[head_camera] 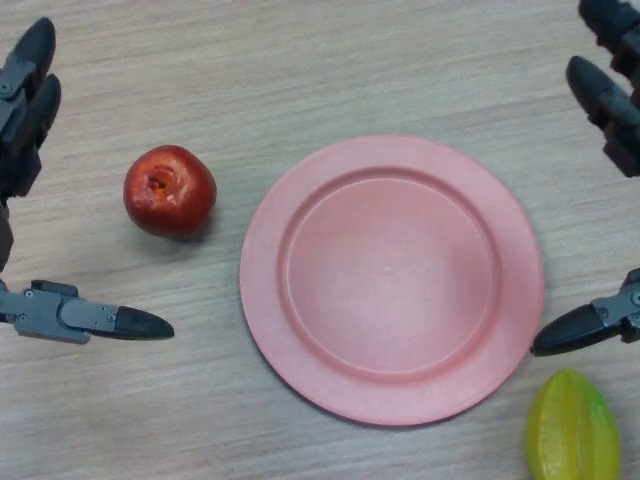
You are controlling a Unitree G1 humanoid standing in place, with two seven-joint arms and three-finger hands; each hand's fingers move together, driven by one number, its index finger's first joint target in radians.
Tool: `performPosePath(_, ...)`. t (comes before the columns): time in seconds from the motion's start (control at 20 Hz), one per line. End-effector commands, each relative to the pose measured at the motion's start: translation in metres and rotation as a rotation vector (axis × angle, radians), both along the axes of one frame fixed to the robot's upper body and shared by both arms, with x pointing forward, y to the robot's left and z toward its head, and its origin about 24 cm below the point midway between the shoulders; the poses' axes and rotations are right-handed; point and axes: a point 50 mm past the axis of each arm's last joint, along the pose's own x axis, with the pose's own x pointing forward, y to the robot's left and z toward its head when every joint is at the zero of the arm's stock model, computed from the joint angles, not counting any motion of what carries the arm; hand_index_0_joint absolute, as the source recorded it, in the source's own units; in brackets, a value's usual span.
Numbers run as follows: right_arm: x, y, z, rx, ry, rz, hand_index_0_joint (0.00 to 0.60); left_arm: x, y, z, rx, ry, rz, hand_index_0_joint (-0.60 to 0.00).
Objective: Pick up the red apple and place it on the plate
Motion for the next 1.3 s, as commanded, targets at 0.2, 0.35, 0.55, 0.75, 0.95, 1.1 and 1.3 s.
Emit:
performPosePath(0.2,-0.011,-0.005,0.028,-0.01,-0.204,-0.011,0.0,-0.01,0.003,0.028,0.024,-0.191,0.004,0.0)
performPosePath(0.35,-0.01,-0.006,0.03,-0.02,-0.202,-0.014,0.0,-0.003,0.006,0.03,-0.001,-0.182,0.007,0.0)
performPosePath(0.55,-0.012,-0.006,0.032,-0.029,-0.206,-0.014,0.0,0.035,0.006,0.027,0.032,-0.15,0.008,0.0)
performPosePath(0.75,-0.012,-0.004,0.036,-0.021,-0.22,-0.013,0.0,0.075,0.001,0.005,0.106,-0.089,0.042,0.0)
performPosePath(0.95,-0.012,-0.004,0.038,-0.015,-0.225,-0.042,0.0,0.097,0.0,-0.016,0.177,-0.06,0.101,-0.05)
performPosePath(1.1,-0.014,-0.005,0.042,-0.003,-0.237,-0.046,0.0,0.102,-0.004,-0.031,0.288,-0.07,0.091,-0.449)
performPosePath(1.3,-0.016,-0.005,0.046,0.006,-0.254,-0.061,0.101,0.1,-0.006,-0.037,0.283,-0.058,0.088,-0.6)
